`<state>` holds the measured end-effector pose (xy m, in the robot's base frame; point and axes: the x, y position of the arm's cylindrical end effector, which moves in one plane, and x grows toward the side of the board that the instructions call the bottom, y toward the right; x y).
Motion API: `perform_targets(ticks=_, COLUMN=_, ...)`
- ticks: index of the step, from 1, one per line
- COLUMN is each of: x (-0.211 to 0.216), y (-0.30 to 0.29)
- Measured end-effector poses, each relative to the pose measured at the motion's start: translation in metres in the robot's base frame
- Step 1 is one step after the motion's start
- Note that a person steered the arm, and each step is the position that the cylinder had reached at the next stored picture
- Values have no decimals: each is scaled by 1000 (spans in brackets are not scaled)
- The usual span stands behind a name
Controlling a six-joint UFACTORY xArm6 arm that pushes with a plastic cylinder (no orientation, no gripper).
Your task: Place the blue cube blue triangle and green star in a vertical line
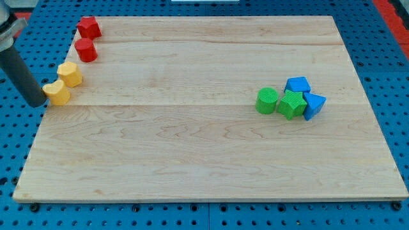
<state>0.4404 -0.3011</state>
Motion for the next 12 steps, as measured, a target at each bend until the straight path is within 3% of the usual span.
perform_targets(ticks=2, x=38, y=27)
perform_targets(ticks=5, x=64, y=434)
perform_targets(ticks=6, x=68, y=484)
perform_targets(ticks=12, x=70, y=531)
